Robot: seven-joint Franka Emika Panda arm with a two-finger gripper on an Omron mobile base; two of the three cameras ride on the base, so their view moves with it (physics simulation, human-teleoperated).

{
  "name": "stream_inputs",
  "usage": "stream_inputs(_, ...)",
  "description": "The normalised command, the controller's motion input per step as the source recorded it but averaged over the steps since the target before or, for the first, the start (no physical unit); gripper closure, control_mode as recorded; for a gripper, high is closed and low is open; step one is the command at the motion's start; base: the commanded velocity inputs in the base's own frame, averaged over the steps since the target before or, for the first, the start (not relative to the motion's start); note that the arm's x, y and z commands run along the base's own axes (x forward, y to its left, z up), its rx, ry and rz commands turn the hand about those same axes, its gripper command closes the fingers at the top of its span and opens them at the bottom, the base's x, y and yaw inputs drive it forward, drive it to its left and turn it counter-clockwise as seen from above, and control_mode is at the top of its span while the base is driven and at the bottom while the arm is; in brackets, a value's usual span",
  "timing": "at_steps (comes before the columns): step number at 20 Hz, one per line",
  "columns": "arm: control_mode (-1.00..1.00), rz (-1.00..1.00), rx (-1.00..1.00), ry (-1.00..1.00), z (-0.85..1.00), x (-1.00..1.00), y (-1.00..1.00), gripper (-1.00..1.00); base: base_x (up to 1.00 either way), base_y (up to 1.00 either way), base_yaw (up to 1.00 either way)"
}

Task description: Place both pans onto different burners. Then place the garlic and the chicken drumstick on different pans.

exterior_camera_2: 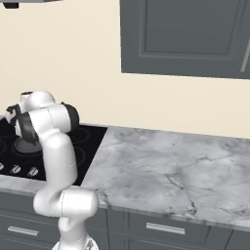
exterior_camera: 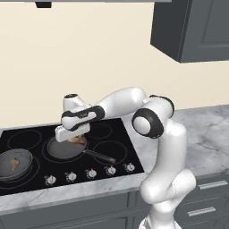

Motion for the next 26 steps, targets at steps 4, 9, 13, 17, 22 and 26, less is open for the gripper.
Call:
stream_inputs(4,-1.0,0.0,0.0,0.0,-0.21,0.17,0.32,1.0,0.0,0.0,0.0)
stream_inputs(9,-1.0,0.0,0.0,0.0,-0.19,0.23,0.21,1.0,0.0,0.0,0.0)
stream_inputs(13,-1.0,0.0,0.0,0.0,-0.17,0.1,0.1,1.0,0.0,0.0,0.0)
stream_inputs(17,-1.0,0.0,0.0,0.0,-0.1,0.0,0.06,1.0,0.0,0.0,0.0)
stream_inputs(22,-1.0,0.0,0.0,0.01,-0.14,0.0,0.01,1.0,0.0,0.0,0.0)
stream_inputs(26,-1.0,0.0,0.0,0.04,-0.13,0.0,0.0,1.0,0.0,0.0,0.0)
